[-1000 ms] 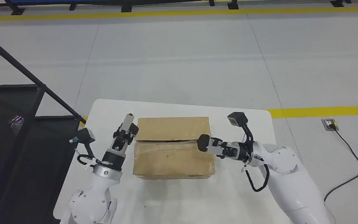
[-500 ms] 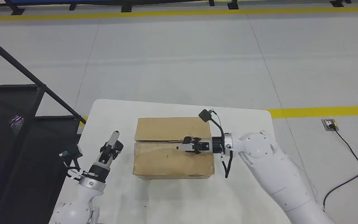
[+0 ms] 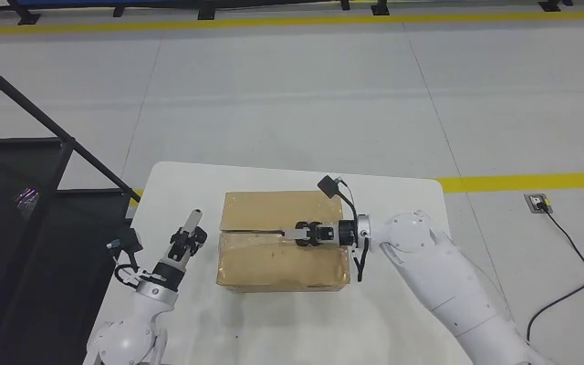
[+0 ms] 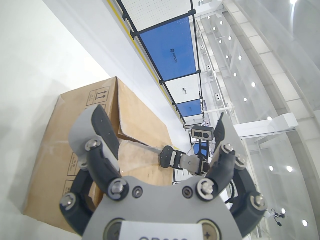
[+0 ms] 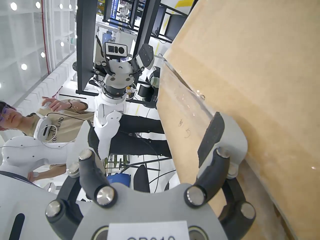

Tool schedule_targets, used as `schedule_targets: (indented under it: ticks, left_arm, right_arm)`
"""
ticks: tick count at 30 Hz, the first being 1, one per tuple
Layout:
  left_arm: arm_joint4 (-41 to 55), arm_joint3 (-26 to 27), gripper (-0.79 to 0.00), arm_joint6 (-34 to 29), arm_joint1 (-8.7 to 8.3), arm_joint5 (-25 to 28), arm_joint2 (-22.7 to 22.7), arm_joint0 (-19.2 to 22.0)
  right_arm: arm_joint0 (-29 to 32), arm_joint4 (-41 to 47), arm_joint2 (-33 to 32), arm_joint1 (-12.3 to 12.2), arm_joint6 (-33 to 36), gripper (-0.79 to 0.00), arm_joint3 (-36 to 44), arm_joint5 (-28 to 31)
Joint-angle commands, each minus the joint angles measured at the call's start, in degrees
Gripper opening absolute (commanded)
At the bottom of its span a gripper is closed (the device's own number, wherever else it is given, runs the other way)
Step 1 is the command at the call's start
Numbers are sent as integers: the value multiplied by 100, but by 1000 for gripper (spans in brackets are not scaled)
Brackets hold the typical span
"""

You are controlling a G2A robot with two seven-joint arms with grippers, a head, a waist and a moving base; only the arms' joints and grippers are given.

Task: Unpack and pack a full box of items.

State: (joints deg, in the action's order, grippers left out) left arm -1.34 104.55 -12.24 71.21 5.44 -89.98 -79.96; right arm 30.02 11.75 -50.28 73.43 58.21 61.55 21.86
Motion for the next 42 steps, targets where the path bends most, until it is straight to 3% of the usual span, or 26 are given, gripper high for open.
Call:
schedule_targets:
  ticks: [1, 11, 16, 23, 30, 42]
  left_arm:
    - [-36, -11, 0, -61, -2, 9, 28, 8]
    - [-113, -42, 0, -741, -2, 113, 503, 178]
    - [149, -385, 0, -1010, 43, 35, 940, 554]
    - [160, -978, 0, -871, 104, -67, 1294, 985]
    - [306, -988, 0, -771, 78, -4, 1033, 865]
    - [797, -616, 0, -620, -36, 207, -83, 243]
  right_arm:
    - [-36, -58, 37, 26, -144, 0, -79, -92]
    - [-234, 257, 257, 206, -170, 0, -417, -373]
    - [-325, 415, 321, 289, -136, 0, -647, -367]
    - [-326, 506, 267, 307, 57, 0, -791, -272]
    - [-243, 536, 67, 241, 264, 0, -775, -261]
    - [-19, 446, -244, 118, 308, 0, -404, -515]
